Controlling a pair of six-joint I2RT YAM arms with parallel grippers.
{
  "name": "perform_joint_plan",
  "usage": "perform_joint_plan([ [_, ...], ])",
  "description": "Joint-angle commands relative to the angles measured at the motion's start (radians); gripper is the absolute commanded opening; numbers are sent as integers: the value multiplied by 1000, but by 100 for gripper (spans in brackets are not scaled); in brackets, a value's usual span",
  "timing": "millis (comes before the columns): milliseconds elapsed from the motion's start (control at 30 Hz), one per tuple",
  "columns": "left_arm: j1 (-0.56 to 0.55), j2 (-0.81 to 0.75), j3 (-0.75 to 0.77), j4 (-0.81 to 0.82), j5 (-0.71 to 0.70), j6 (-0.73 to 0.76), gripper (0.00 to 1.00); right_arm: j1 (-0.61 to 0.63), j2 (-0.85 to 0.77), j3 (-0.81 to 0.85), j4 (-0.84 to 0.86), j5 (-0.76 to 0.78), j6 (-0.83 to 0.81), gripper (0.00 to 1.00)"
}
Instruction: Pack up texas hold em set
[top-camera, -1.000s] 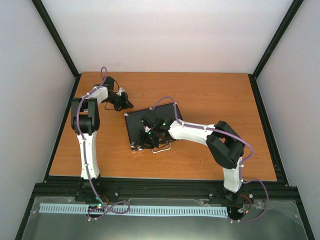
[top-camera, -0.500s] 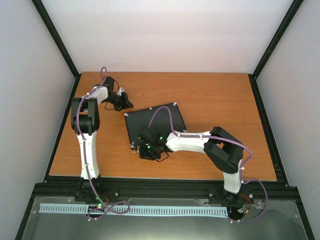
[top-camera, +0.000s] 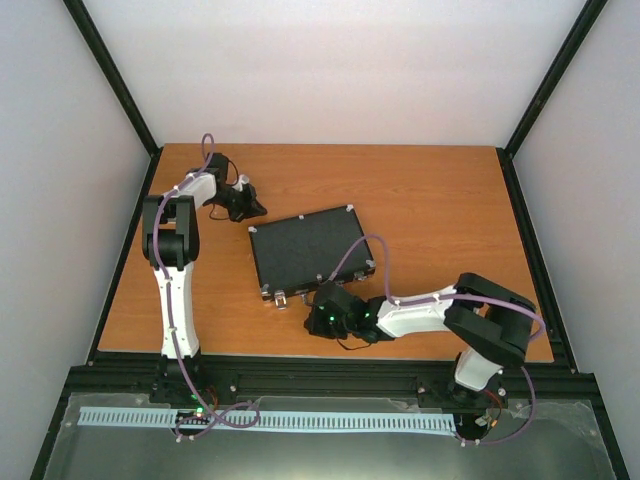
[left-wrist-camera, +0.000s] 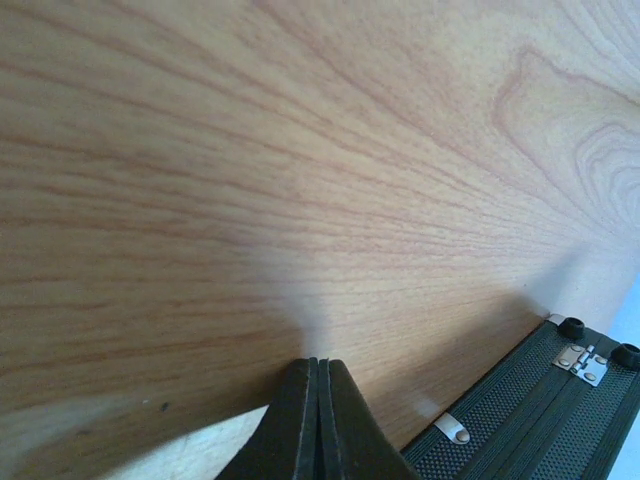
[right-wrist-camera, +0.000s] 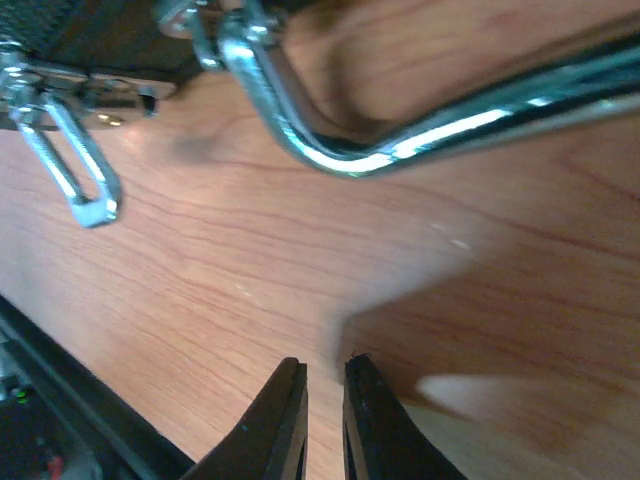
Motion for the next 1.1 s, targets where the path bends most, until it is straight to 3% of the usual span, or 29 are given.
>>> perform_joint_plan([
  [0, 2, 58, -20, 1, -70, -11, 1, 8, 72, -37, 369, -37, 24, 12],
  [300, 2, 65, 5, -16, -76, -4, 1, 4, 114, -6, 573, -36, 1, 15],
  [467, 1, 63, 5, -17, -74, -4, 1, -7, 49, -52, 553, 27, 19, 14],
  [600, 1, 66, 2, -13, -70, -6, 1, -15, 69, -64, 532, 45, 74, 8],
  [1067, 1, 71, 6, -19, -78, 3, 1, -21, 139, -38, 603, 60, 159, 6],
])
